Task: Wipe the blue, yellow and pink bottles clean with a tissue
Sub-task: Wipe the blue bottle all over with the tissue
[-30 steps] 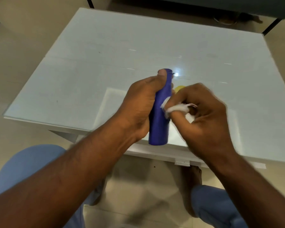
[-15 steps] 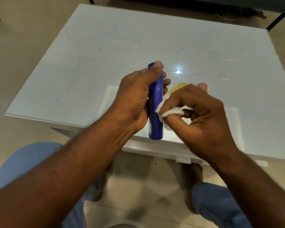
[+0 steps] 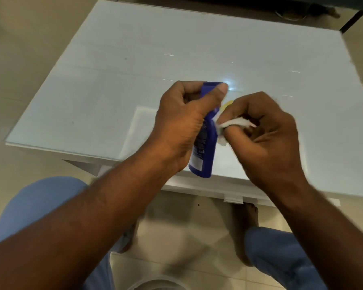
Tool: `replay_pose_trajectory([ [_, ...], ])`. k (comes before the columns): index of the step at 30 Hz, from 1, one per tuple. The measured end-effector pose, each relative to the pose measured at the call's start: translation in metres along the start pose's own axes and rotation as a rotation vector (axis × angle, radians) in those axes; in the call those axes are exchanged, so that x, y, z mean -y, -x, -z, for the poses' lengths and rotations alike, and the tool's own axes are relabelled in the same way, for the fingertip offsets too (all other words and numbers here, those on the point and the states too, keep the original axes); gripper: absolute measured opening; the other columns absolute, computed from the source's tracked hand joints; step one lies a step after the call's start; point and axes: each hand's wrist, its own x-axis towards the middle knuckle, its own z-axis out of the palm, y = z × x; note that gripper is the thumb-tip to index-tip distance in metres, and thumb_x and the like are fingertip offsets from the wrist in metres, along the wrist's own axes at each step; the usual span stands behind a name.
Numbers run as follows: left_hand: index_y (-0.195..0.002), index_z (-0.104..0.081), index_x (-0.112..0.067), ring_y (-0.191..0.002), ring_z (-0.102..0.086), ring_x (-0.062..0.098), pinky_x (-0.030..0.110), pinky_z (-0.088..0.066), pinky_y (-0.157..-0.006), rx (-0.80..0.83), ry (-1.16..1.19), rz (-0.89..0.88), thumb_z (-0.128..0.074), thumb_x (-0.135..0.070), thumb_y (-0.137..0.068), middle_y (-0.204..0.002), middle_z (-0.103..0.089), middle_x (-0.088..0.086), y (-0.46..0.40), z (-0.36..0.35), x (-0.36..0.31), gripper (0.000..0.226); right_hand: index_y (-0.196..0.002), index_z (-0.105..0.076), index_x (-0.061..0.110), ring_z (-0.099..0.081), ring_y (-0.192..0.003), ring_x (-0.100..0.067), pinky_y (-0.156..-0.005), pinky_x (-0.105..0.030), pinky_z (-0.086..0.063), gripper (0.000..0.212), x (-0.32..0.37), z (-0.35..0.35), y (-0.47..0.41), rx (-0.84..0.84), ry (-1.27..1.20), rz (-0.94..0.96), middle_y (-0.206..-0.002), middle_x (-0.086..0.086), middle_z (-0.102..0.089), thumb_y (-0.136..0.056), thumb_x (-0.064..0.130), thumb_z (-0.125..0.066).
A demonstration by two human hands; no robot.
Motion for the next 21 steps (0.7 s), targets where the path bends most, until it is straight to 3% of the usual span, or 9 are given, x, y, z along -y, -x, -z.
replay_pose_trajectory([
  [2, -0.119, -0.068, -0.011, -0.082, -0.077, 0.014, 0.030, -0.063, -0.074, -0.067, 0.136, 0.032, -0.080, -0.024, -0.087, -0.095, -0.079, 0.001, -0.004, 0.005, -0.005, 0.036, -0.086, -0.071, 0.023, -0.069, -0.088, -0.015, -0.110, -0.052, -0.047, 0.010, 0.002, -0.004, 0.003, 0.109, 0.053, 0.060, -0.091, 0.009, -0.070, -0.089, 0.015, -0.069],
  [3, -0.118, -0.069, -0.010, -0.078, -0.076, 0.012, 0.027, -0.062, -0.071, -0.104, 0.180, 0.034, -0.080, -0.023, -0.087, -0.091, -0.079, 0.000, -0.006, 0.007, -0.007, 0.035, -0.084, -0.073, 0.025, -0.068, -0.087, -0.008, -0.117, -0.037, -0.041, 0.014, 0.003, -0.005, 0.006, 0.177, 0.080, 0.086, -0.090, 0.010, -0.069, -0.088, 0.012, -0.074],
  [5, -0.116, -0.069, -0.009, -0.075, -0.074, 0.012, 0.025, -0.062, -0.069, -0.169, 0.181, -0.002, -0.081, -0.022, -0.086, -0.089, -0.078, -0.001, -0.009, 0.010, -0.010, 0.035, -0.084, -0.074, 0.028, -0.062, -0.083, 0.000, -0.098, -0.012, -0.041, 0.017, 0.002, -0.005, 0.010, 0.366, 0.130, 0.085, -0.088, 0.014, -0.064, -0.083, 0.011, -0.078],
  [7, -0.117, -0.067, -0.011, -0.078, -0.074, 0.014, 0.025, -0.062, -0.070, -0.196, 0.140, -0.046, -0.082, -0.023, -0.085, -0.096, -0.078, 0.001, -0.010, 0.012, -0.012, 0.037, -0.086, -0.074, 0.031, -0.062, -0.083, -0.002, -0.086, -0.017, -0.047, 0.013, 0.003, -0.003, 0.010, 0.515, 0.186, 0.055, -0.088, 0.021, -0.058, -0.083, 0.019, -0.073],
  [10, -0.118, -0.066, -0.015, -0.089, -0.077, 0.018, 0.029, -0.063, -0.074, -0.136, 0.126, -0.031, -0.082, -0.026, -0.085, -0.104, -0.078, 0.000, -0.008, 0.012, -0.011, 0.039, -0.080, -0.071, 0.027, -0.063, -0.079, -0.006, -0.105, -0.035, -0.047, 0.016, 0.005, 0.003, 0.005, 0.257, 0.157, 0.119, -0.084, 0.015, -0.067, -0.084, 0.011, -0.071],
  [13, -0.113, -0.068, -0.022, -0.092, -0.077, 0.013, 0.028, -0.062, -0.080, 0.010, -0.042, -0.031, -0.083, -0.030, -0.082, -0.099, -0.079, -0.008, -0.003, 0.008, -0.007, 0.035, -0.088, -0.070, 0.011, -0.067, -0.084, -0.015, -0.078, -0.031, -0.055, 0.012, 0.004, 0.010, -0.006, -0.091, 0.001, 0.074, -0.088, 0.001, -0.070, -0.089, 0.001, -0.064],
  [15, -0.114, -0.068, -0.023, -0.095, -0.076, 0.010, 0.025, -0.058, -0.085, 0.141, -0.175, -0.073, -0.081, -0.035, -0.081, -0.101, -0.079, -0.009, 0.002, 0.002, -0.004, 0.037, -0.095, -0.070, 0.006, -0.069, -0.086, -0.021, -0.076, -0.027, -0.056, 0.009, 0.002, 0.010, -0.007, -0.213, -0.072, 0.014, -0.092, -0.007, -0.071, -0.093, 0.002, -0.062],
  [18, -0.115, -0.069, -0.020, -0.101, -0.076, 0.020, 0.039, -0.060, -0.095, 0.183, -0.110, -0.087, -0.078, -0.042, -0.071, -0.107, -0.079, -0.002, 0.005, -0.001, 0.000, 0.050, -0.095, -0.070, 0.005, -0.068, -0.080, -0.009, -0.075, -0.022, -0.055, 0.012, 0.002, 0.008, -0.007, -0.181, -0.185, -0.053, -0.088, -0.003, -0.071, -0.093, -0.003, -0.061],
  [21, -0.121, -0.068, -0.015, -0.103, -0.076, 0.025, 0.045, -0.061, -0.095, 0.135, 0.031, -0.012, -0.075, -0.041, -0.070, -0.114, -0.078, 0.005, 0.003, 0.003, -0.002, 0.058, -0.090, -0.075, 0.011, -0.073, -0.085, -0.016, -0.083, -0.043, -0.061, 0.010, -0.005, 0.006, -0.002, 0.011, -0.109, -0.086, -0.088, 0.005, -0.075, -0.090, 0.013, -0.065],
])
